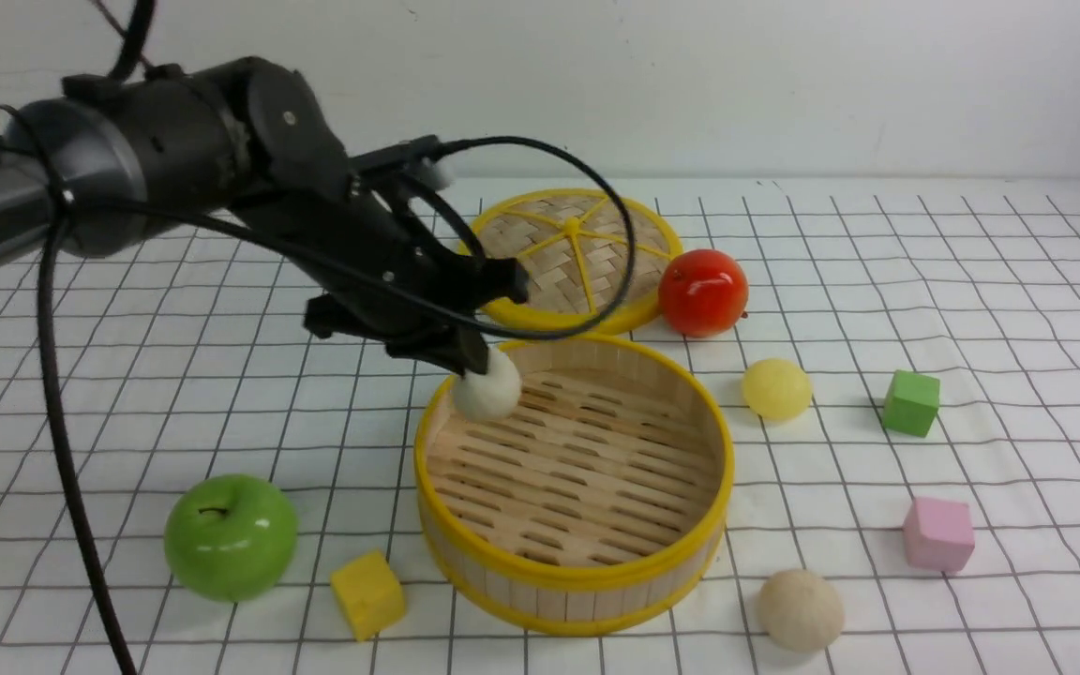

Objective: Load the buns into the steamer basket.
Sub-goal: Use the left arm to put the steamed stuffed bun into the steamer

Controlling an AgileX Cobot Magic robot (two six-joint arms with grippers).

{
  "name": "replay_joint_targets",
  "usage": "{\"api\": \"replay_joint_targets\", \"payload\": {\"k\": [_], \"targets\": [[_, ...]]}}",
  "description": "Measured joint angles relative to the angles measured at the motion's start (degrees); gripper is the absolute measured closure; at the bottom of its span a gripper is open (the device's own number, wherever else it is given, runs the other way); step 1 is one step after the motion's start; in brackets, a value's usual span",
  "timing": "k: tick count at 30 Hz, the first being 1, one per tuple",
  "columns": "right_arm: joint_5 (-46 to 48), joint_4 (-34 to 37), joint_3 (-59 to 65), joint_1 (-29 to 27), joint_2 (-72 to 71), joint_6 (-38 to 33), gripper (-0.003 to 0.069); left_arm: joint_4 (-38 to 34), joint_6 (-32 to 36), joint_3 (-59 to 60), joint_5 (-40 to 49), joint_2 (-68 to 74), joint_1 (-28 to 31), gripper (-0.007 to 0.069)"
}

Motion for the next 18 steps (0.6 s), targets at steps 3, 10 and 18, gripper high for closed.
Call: {"api": "replay_joint_targets", "payload": {"k": [3, 10, 18], "targets": [[0.00, 0.00, 0.00, 0.00, 0.00, 0.00, 0.0419, 0.47, 0.40, 0.00, -2.27, 2.40, -1.82, 0.0637], [0.00, 0.00, 0.00, 0.00, 0.00, 0.00, 0.0419, 1.91, -1.49, 0.00, -3.66, 5.50, -1.79, 0.0605], [0.00, 0.00, 0.00, 0.00, 0.00, 0.00, 0.0419, 2.48, -1.69, 0.00, -0.49, 3.20, -1.79, 0.0319]]}}
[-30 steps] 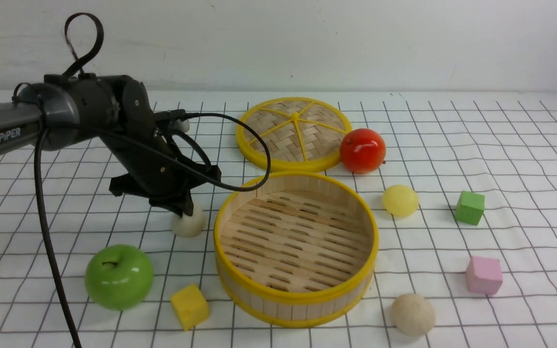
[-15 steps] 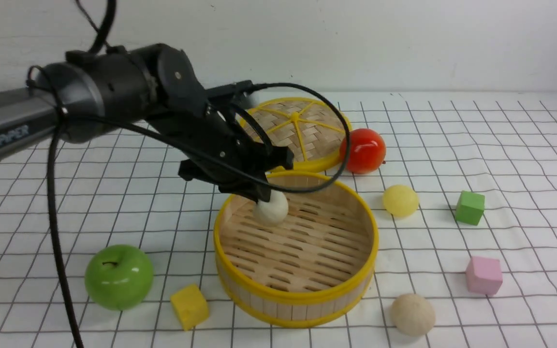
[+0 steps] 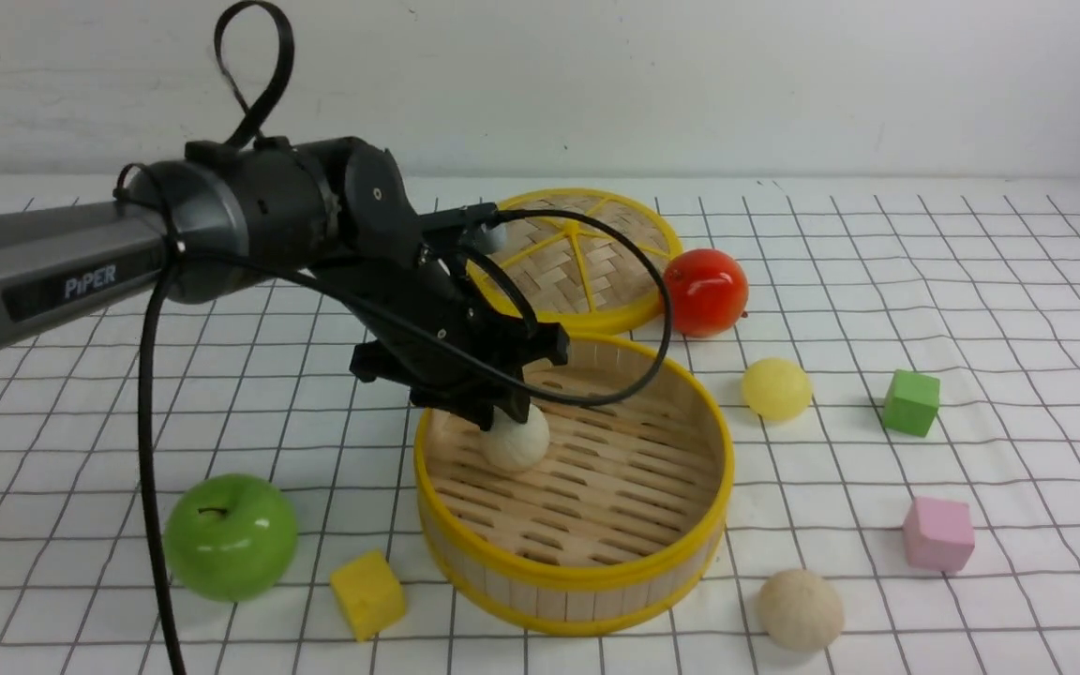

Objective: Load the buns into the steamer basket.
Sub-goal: Use the left arm to put the steamed stuffed bun into the steamer, then use the right arm to grab a steamed stuffed bun

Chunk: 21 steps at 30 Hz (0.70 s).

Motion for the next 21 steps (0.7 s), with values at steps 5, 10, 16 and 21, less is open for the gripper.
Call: {"api": "replay_joint_targets", "payload": {"k": [5, 10, 16, 21], "targets": [[0.00, 0.00, 0.00, 0.00, 0.00, 0.00, 0.0419, 1.34, 0.00, 0.00, 5.31, -7.05, 0.00, 0.0155], [0.00, 0.00, 0.00, 0.00, 0.00, 0.00, 0.0419, 4.44, 0.00, 0.00, 15.00, -22.57, 0.06, 0.0080], [0.00, 0.00, 0.00, 0.00, 0.00, 0.00, 0.0419, 13.14, 0.00, 0.80, 24.93, -39.79, 0.06, 0.0082], [0.00, 0.00, 0.00, 0.00, 0.00, 0.00, 0.0419, 18.62, -1.89, 9.50, 26.61, -53.76, 0.06, 0.0122]]}}
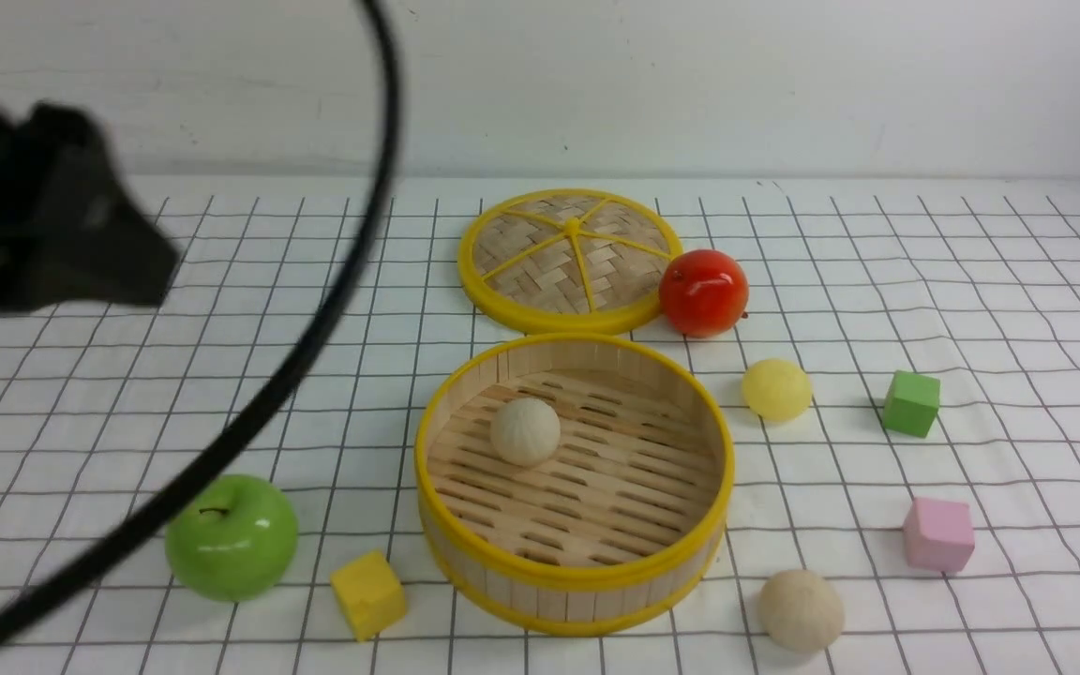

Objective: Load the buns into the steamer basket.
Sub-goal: Use the right arm to grab a steamed stuffed bun

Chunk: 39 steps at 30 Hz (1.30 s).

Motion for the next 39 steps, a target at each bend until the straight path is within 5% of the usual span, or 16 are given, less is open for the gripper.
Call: {"api": "replay_joint_targets", "payload": {"k": [3, 8, 11, 13, 22, 39], "targets": [[0.00, 0.00, 0.00, 0.00, 0.00, 0.00, 0.0419, 1.30, -0.89, 10.89, -1.43, -12.01, 0.00, 0.0179], [0.00, 0.00, 0.00, 0.00, 0.00, 0.00, 0.0419, 1.64, 0.39, 28.94, -11.07, -32.94, 0.00, 0.0392], [0.00, 0.05, 0.00, 0.00, 0.00, 0.00, 0.0419, 1.21, -1.15, 38.13, -15.64, -43.01, 0.00, 0.0597], [0.00, 0.05, 0.00, 0.00, 0.00, 0.00, 0.0419, 0.59, -3.44, 42.38, -16.38, -46.93, 0.00, 0.0638], [0.00, 0.05, 0.00, 0.00, 0.00, 0.00, 0.0419, -1.20, -13.73, 48.87, -18.46, -49.68, 0.00, 0.0638], [0.00, 0.05, 0.00, 0.00, 0.00, 0.00, 0.0419, 2.58, -14.44, 50.48, -15.85, -49.68, 0.00, 0.0638]]}}
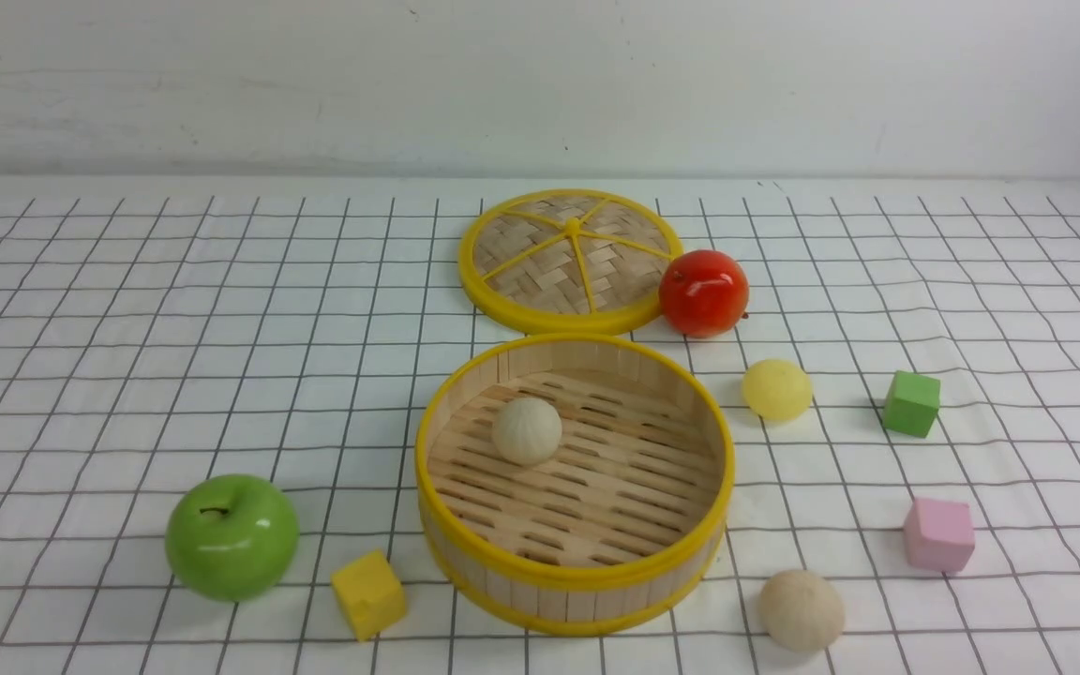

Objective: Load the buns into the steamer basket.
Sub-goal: Use the right arm to grab a steamed stuffed bun

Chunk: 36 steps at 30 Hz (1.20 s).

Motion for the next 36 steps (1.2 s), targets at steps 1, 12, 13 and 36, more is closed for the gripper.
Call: {"api": "replay_joint_targets", "payload": {"k": [1, 12, 13, 36], "targets": [[0.00, 0.00, 0.00, 0.00, 0.00, 0.00, 0.0419, 0.42, 0.00, 0.11, -0.80, 0.00, 0.00, 0.0638], [0.00, -0.05, 0.00, 0.00, 0.00, 0.00, 0.0419, 5.98, -0.18, 16.58, -35.13, -5.98, 7.85, 0.0638], [0.00, -0.05, 0.00, 0.00, 0.00, 0.00, 0.0419, 5.92, -0.18, 17.16, -35.83, -6.58, 8.44, 0.0638], [0.00, -0.05, 0.00, 0.00, 0.00, 0.00, 0.0419, -1.99, -0.18, 31.31, -32.94, -10.19, 15.69, 0.0635]]}}
